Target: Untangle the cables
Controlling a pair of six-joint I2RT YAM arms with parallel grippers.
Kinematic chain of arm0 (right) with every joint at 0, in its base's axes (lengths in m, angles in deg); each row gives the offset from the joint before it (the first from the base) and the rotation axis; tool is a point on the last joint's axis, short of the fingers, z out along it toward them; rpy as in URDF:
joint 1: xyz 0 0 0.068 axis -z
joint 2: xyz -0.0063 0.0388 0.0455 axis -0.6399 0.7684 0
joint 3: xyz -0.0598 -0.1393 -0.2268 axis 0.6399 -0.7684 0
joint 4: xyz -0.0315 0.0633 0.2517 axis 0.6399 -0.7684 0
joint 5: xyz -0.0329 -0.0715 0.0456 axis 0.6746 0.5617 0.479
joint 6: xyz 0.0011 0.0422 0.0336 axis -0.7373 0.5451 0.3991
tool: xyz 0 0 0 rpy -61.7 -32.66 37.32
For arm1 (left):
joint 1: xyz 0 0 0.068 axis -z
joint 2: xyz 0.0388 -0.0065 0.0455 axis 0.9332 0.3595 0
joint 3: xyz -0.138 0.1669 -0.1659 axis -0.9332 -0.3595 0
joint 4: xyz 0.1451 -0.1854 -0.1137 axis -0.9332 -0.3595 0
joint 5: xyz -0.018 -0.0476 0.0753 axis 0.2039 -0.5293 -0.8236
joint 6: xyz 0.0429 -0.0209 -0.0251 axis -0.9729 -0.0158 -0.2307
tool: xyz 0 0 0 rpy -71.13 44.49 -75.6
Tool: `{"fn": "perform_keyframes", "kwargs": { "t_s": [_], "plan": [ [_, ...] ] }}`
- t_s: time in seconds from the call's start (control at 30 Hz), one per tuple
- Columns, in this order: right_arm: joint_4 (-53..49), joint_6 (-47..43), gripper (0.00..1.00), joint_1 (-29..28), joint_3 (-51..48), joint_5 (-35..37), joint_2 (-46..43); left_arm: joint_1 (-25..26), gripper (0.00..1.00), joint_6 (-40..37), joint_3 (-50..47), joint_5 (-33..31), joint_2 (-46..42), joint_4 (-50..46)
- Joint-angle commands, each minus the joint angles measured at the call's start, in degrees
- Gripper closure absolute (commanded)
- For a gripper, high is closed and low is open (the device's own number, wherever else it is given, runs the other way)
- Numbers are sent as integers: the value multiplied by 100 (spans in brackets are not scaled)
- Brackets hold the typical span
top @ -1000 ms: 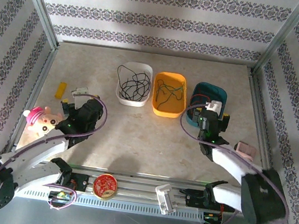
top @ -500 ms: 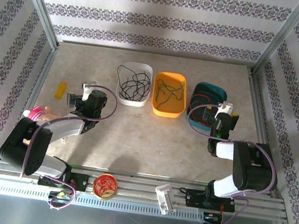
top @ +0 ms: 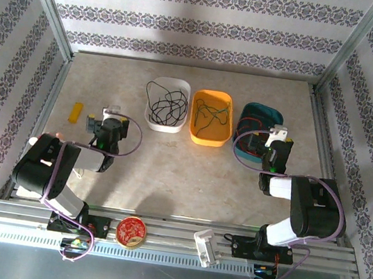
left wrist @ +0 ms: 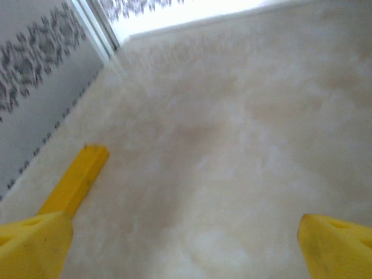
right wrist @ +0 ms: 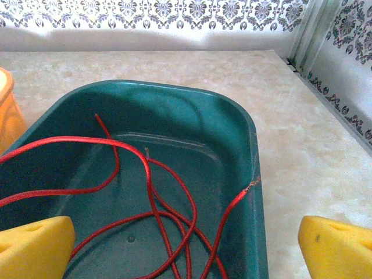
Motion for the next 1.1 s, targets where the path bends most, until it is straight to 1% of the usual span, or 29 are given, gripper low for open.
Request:
{"fn": "perform_keyframes", "kwargs": {
  "t_s": [0.0,0.03,0.07,0.1,0.13,0.17,0.2,0.23,0.27,0.3,0.33,0.37,0.4,0.43,0.47,0.5,0.57,0.63,0.7,0.83,1.07],
  "plan": [
    [176,92,2,-18,11,-134,34,-411,1,62,-183,897,-10,1143],
    [172,94,2,-18,12,-134,35,-534,1,70,-157,1217,26,1147],
    [176,94,2,-11,15,-141,38,-700,1,246,-62,1611,-68,650],
    [172,90,2,-9,19,-140,34,-877,1,351,-31,1980,166,658],
    [168,90,2,-9,19,-147,34,-953,1,261,-167,2034,484,1613],
    [172,92,2,-9,19,-147,37,-1000,1,424,-92,2062,198,940],
    [163,92,2,-9,19,-152,38,-1053,1,553,9,2116,99,447],
    [172,90,2,-9,19,-152,42,-1045,1,424,-148,2092,367,1308],
    [160,91,2,-9,19,-156,34,-1050,1,436,-180,2108,337,1358],
    [159,90,2,-9,19,-156,34,-1060,1,545,-64,2110,139,717],
    [167,90,2,-5,19,-161,37,-1056,1,524,-67,2091,192,786],
    [159,90,2,-4,19,-156,34,-1058,1,456,-138,2098,332,1199],
    [159,90,2,0,19,-161,41,-1054,1,460,-138,2095,301,1192],
    [159,96,2,0,19,-167,34,-1059,1,524,-79,2099,205,855],
    [163,94,2,0,19,-169,36,-1054,1,521,-92,2095,225,913],
    [159,94,2,6,22,-170,34,-1054,1,461,-137,2095,315,1191],
    [159,90,2,2,20,-177,35,-1055,1,515,-101,2096,239,962],
    [154,61,2,9,27,-239,41,-1062,1,466,-134,2095,303,1169],
    [129,18,2,9,41,-386,37,-1055,1,500,-108,2096,259,1021],
    [28,37,2,102,97,-622,43,-1054,1,483,-117,2103,280,1087],
    [45,55,2,106,89,-640,45,-1055,1,483,-117,2097,281,1094]
  ]
}}
